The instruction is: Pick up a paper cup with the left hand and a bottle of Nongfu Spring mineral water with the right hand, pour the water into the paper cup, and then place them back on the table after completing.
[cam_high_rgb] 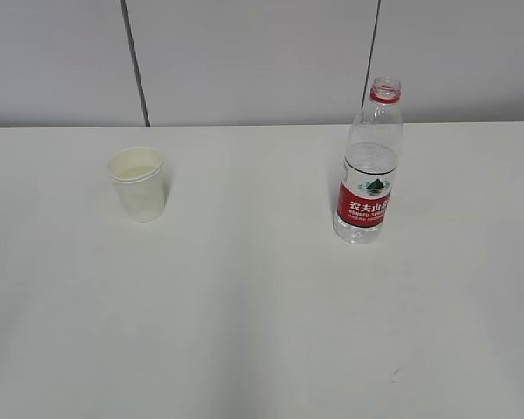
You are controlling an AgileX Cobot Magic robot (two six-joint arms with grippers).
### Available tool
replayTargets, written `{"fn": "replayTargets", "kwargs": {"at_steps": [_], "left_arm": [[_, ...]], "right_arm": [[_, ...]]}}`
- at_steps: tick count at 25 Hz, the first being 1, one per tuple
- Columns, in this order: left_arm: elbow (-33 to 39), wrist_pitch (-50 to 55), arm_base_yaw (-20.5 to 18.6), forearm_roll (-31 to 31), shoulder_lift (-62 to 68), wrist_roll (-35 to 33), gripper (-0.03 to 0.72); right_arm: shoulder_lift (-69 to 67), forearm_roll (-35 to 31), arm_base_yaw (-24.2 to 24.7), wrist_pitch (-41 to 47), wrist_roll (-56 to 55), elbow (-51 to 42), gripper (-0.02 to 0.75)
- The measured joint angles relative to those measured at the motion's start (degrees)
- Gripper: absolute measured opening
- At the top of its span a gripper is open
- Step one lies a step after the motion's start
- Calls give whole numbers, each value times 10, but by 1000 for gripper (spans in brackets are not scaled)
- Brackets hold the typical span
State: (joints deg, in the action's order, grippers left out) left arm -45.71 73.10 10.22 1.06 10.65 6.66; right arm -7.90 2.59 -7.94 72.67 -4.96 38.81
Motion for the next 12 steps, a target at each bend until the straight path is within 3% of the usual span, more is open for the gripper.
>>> {"fn": "replayTargets", "kwargs": {"at_steps": [6,12], "left_arm": [[4,5,0,0,-83,-5,563],[68,6,0,-11,-112,-13,563]], "right_arm": [[89,15,0,5,0,-10,587],[90,26,0,5,18,-33,586]]}}
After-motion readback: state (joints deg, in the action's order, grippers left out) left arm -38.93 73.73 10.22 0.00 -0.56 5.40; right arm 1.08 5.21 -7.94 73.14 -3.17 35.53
